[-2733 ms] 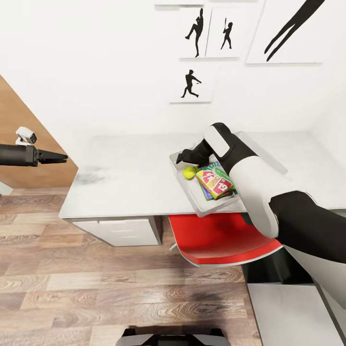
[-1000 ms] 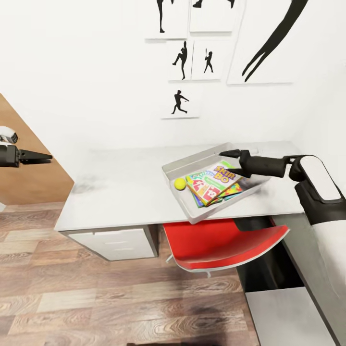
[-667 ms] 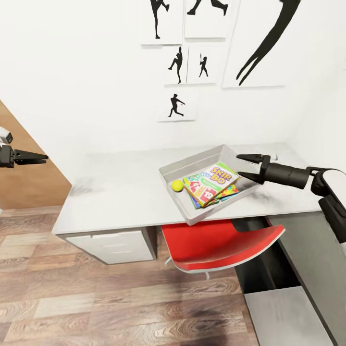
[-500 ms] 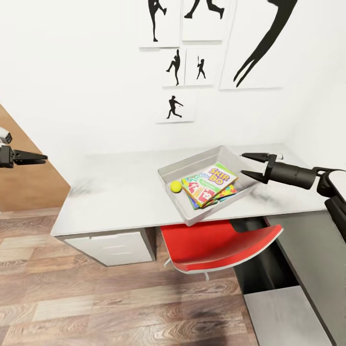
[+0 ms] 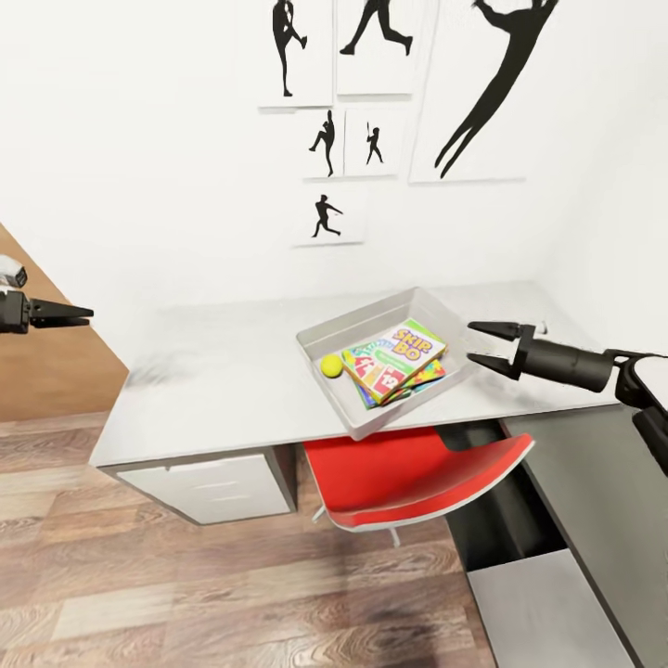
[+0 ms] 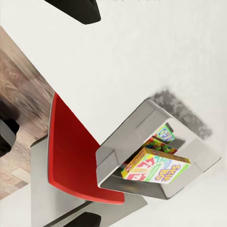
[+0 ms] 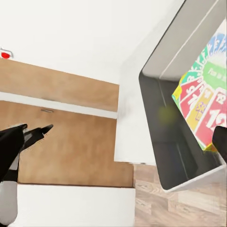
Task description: Put all the toys in the child's room - the three board games (two on the bed and one on the table), the two jigsaw puzzles on the table, and the tennis ball on the table - inside the toy box on the table in the child's room.
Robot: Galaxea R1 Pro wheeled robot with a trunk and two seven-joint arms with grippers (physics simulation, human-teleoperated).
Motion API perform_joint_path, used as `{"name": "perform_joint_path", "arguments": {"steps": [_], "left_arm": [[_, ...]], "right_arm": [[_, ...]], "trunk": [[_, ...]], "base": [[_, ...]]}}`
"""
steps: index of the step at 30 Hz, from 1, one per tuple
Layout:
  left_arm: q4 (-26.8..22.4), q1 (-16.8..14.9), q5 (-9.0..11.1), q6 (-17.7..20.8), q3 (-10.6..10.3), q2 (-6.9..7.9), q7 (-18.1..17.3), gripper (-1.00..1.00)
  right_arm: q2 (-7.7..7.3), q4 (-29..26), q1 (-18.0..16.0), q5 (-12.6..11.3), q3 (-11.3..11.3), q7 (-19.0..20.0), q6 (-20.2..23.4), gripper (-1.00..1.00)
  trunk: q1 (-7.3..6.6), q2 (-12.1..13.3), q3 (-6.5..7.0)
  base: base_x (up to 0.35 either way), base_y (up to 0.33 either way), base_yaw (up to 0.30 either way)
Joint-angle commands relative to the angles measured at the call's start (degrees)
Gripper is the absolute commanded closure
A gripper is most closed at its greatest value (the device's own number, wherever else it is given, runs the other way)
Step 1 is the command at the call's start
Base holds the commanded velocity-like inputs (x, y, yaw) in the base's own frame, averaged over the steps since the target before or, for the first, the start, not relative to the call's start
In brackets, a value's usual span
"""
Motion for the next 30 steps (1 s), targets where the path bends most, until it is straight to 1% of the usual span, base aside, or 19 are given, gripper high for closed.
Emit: {"name": "perform_joint_path", "arguments": {"steps": [1, 4, 8, 13, 16, 24, 30], "left_arm": [[0.0, -0.1, 0.5, 0.6, -0.5, 0.13, 0.0, -1.00], [0.1, 0.0, 0.4, 0.6, -0.5, 0.95, 0.0, -1.00], [0.1, 0.1, 0.4, 0.6, -0.5, 1.57, 0.0, -1.00], [0.1, 0.2, 0.3, 0.6, -0.5, 1.91, 0.0, -1.00], [0.1, 0.6, 0.4, 0.7, -0.5, 2.12, 0.0, -1.00], [0.1, 0.8, 0.6, 0.7, -0.6, 2.08, 0.0, -1.00], [0.1, 0.9, 0.6, 0.7, -0.6, 2.14, 0.0, -1.00]], "right_arm": [[-0.05, -0.2, 0.5, 0.5, 0.1, 1.1, 0.1, -1.00], [-0.11, -1.0, 2.8, 0.9, 0.0, 4.1, 0.1, -1.00], [-0.12, -1.3, 3.6, 1.1, 0.1, 5.5, 0.1, -1.00], [0.10, -1.5, 3.9, 1.2, 0.1, 5.8, 0.1, -1.00], [0.20, -1.5, 5.0, 1.2, 0.1, 5.9, 0.1, -1.00], [0.18, -1.4, 5.5, 1.3, 0.0, 5.9, 0.1, -1.00], [0.20, -1.2, 5.5, 1.3, 0.0, 5.9, 0.1, -1.00]], "trunk": [[0.04, -0.1, -0.01], [0.04, -0.1, 0.27], [0.04, -0.1, 0.65], [0.04, -0.1, 1.12], [0.04, -0.1, 1.40], [0.04, -0.1, 2.14], [0.04, -0.1, 2.71]], "base": [[0.000, 0.000, -0.082], [0.000, 0.000, -0.086], [0.000, 0.000, -0.089], [0.000, 0.000, -0.089], [0.015, 0.000, -0.089], [0.181, 0.106, -0.089], [0.062, 0.030, -0.088]]}}
